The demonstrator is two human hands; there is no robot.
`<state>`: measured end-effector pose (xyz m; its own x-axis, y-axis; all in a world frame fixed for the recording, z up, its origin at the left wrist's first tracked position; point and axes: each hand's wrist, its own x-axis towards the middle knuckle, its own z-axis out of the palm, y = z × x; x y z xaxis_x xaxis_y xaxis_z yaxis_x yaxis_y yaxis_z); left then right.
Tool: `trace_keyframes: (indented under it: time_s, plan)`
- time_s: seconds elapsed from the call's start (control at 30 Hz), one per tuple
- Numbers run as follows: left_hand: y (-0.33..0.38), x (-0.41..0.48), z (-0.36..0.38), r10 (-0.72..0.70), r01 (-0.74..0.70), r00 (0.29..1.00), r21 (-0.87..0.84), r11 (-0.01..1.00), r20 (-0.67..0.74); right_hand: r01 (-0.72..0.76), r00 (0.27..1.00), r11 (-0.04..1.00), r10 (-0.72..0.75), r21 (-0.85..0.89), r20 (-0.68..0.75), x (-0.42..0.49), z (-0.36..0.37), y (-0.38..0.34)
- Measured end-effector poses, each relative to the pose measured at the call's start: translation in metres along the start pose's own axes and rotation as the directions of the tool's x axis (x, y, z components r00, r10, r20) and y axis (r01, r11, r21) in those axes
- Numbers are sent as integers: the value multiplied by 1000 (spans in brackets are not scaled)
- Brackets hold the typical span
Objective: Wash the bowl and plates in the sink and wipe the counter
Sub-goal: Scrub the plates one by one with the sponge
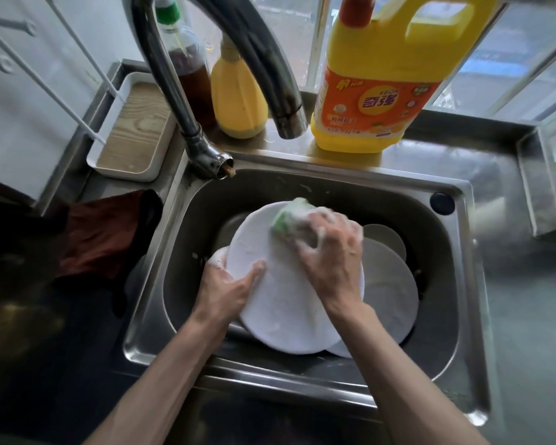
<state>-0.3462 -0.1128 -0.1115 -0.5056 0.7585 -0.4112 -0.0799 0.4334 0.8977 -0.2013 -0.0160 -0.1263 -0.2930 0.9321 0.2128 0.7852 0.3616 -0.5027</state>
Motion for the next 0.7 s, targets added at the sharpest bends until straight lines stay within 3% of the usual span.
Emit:
trace_keyframes:
  time_s: [0.03, 0.1, 0.2, 0.3, 0.4, 0.57, 0.7]
  plan:
    - [-1, -1, -2, 0, 0, 1000, 1, 1000, 6, -90, 995, 995, 89, -36, -45, -1, -1, 7]
    - [-1, -2, -3, 9, -9, 1000, 3, 1000, 7, -125, 991, 990, 121, -68, -56, -5, 0, 6]
    - [-2, -3, 0, 7, -7, 999, -1, 1000, 43, 8, 1000, 998, -8, 57, 7, -12, 9, -15]
    - [-3, -5, -2, -30, 43, 995, -125, 991, 100, 170, 983, 960, -182, 221, 36, -17, 12, -30]
    - [-3, -6, -10, -46, 59, 993, -120, 991, 109, 263, 962, 949, -272, 172, 32, -14, 9, -27]
    - [-6, -7, -14, -67, 66, 997, -76, 995, -22, -40, 997, 994, 34, -98, -66, 0, 1, 8]
    - [-9, -2, -15, -113, 102, 991, -135, 985, -75, -84, 996, 995, 86, -44, 34, -6, 1, 16]
